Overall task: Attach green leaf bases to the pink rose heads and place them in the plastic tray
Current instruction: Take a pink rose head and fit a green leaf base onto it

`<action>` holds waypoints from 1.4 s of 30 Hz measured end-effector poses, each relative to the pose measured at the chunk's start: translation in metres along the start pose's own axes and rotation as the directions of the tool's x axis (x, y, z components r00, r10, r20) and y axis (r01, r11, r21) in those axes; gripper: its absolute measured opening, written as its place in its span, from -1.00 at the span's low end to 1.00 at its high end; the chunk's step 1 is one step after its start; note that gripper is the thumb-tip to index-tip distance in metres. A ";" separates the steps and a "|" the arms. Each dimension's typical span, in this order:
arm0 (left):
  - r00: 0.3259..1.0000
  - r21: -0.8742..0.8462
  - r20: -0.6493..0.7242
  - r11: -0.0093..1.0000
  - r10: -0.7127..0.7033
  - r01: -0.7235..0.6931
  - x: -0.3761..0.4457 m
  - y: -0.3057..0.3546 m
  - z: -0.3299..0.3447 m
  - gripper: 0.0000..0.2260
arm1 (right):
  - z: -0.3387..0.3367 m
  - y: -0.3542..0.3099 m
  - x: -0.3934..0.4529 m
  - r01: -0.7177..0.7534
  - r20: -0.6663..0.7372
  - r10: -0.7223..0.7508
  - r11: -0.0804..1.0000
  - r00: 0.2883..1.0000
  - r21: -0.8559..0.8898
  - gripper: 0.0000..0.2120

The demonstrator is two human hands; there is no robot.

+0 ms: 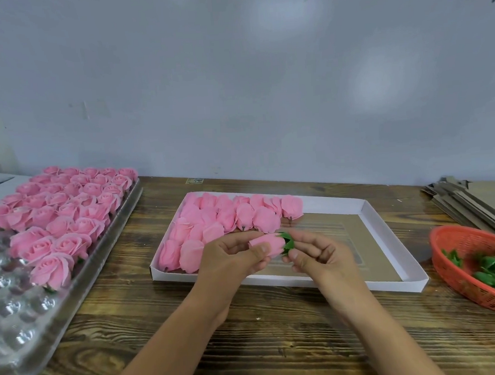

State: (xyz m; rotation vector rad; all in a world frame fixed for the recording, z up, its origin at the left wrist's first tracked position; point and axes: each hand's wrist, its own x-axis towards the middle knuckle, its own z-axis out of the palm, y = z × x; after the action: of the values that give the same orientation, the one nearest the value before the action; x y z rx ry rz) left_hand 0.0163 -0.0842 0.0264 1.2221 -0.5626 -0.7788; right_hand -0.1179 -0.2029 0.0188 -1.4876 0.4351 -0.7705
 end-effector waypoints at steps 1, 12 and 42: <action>1.000 -0.005 -0.003 1.000 0.001 -0.001 -0.001 0.000 0.001 -0.75 | 0.000 0.000 0.000 0.001 -0.005 -0.001 1.000 1.000 -0.002 -0.68; 0.995 -0.039 0.101 0.999 0.013 -0.010 -0.002 0.002 -0.002 -0.71 | -0.002 -0.001 0.000 0.010 -0.027 -0.009 0.999 1.000 0.040 -0.73; 0.984 0.030 0.175 0.999 -0.032 0.027 -0.007 0.008 -0.003 -0.77 | -0.007 -0.008 0.000 0.122 0.033 -0.118 0.966 0.992 -0.226 -0.62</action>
State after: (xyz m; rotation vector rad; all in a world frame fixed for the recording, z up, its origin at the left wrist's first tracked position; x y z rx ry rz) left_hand 0.0161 -0.0763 0.0331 1.1964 -0.7029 -0.9123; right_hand -0.1242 -0.2074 0.0259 -1.7474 0.4325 -0.8216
